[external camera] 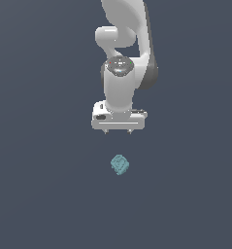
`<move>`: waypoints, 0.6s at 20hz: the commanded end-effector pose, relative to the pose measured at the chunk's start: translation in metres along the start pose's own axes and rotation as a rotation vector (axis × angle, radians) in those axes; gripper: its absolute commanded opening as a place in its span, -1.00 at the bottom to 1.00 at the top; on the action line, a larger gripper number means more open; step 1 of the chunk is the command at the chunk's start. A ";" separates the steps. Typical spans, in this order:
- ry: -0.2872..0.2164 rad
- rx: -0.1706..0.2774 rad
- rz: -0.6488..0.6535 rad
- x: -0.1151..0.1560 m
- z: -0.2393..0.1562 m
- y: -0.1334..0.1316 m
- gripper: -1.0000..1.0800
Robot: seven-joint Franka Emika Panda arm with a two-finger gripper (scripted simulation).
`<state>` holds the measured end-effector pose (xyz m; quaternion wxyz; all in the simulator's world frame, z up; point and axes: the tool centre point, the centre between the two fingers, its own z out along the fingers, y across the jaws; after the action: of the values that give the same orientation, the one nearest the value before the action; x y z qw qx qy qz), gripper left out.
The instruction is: Pick up the object and move it to a goal position.
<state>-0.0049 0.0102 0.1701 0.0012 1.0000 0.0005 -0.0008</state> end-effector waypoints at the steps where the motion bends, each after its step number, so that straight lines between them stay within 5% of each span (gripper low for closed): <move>1: 0.000 0.000 0.000 0.000 0.000 0.000 0.92; 12: -0.023 0.022 0.003 -0.007 0.004 -0.015 0.92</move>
<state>-0.0114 0.0246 0.1665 -0.0087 0.9999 -0.0004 -0.0112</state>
